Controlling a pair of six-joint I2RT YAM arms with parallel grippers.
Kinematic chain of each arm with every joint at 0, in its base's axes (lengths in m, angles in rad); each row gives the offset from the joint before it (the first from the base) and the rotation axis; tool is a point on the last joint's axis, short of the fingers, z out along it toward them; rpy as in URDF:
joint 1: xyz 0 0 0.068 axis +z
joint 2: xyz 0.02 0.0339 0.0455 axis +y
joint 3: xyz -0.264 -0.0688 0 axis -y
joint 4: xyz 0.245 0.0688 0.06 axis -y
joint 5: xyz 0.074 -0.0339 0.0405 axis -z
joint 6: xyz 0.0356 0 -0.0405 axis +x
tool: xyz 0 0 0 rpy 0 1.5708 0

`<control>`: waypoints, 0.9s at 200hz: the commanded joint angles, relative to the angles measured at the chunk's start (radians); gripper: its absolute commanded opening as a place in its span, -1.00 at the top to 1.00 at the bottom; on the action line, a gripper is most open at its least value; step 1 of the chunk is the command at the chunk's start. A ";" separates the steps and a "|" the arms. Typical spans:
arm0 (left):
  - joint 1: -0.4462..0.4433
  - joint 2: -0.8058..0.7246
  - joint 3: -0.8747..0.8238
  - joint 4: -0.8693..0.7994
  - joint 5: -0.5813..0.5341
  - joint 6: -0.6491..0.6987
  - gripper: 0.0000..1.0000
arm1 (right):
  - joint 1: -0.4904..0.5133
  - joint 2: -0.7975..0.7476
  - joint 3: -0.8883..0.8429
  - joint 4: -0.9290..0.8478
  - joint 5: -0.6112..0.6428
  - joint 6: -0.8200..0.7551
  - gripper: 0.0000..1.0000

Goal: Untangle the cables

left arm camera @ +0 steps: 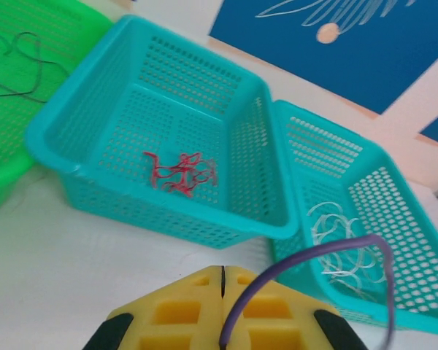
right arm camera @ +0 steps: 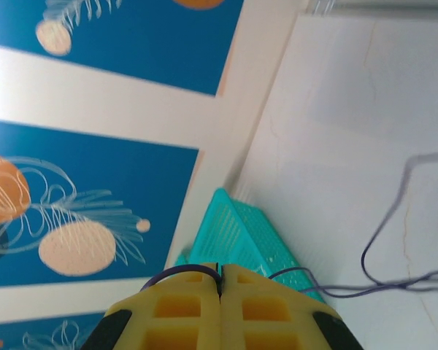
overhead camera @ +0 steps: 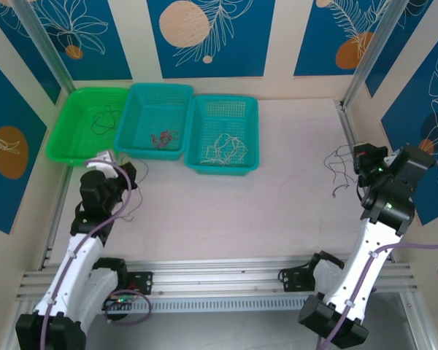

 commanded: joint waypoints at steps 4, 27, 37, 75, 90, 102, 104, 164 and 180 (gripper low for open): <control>0.010 0.044 0.167 -0.038 0.073 0.049 1.00 | 0.098 -0.037 -0.106 -0.007 -0.009 0.008 1.00; 0.009 0.110 0.310 -0.093 0.056 0.124 1.00 | 0.240 -0.104 -0.248 0.001 0.085 0.033 1.00; 0.010 0.149 0.383 -0.117 0.048 0.167 1.00 | 0.302 -0.119 -0.307 0.003 0.113 0.052 1.00; 0.045 0.313 0.671 -0.149 0.017 0.278 1.00 | 0.520 -0.142 -0.481 0.045 0.189 0.125 1.00; 0.076 0.400 0.790 -0.150 0.018 0.305 1.00 | 0.568 -0.148 -0.510 0.049 0.223 0.138 1.00; 0.108 0.479 0.888 -0.158 0.025 0.318 1.00 | 0.589 -0.150 -0.522 0.051 0.234 0.142 1.00; 0.114 0.491 0.900 -0.159 0.028 0.317 1.00 | 0.590 -0.149 -0.523 0.051 0.234 0.143 1.00; 0.298 0.855 1.224 -0.216 0.074 0.280 1.00 | 0.620 -0.168 -0.495 0.002 0.247 0.116 1.00; 0.326 0.938 1.265 -0.230 0.085 0.282 1.00 | 0.623 -0.175 -0.498 -0.003 0.246 0.123 1.00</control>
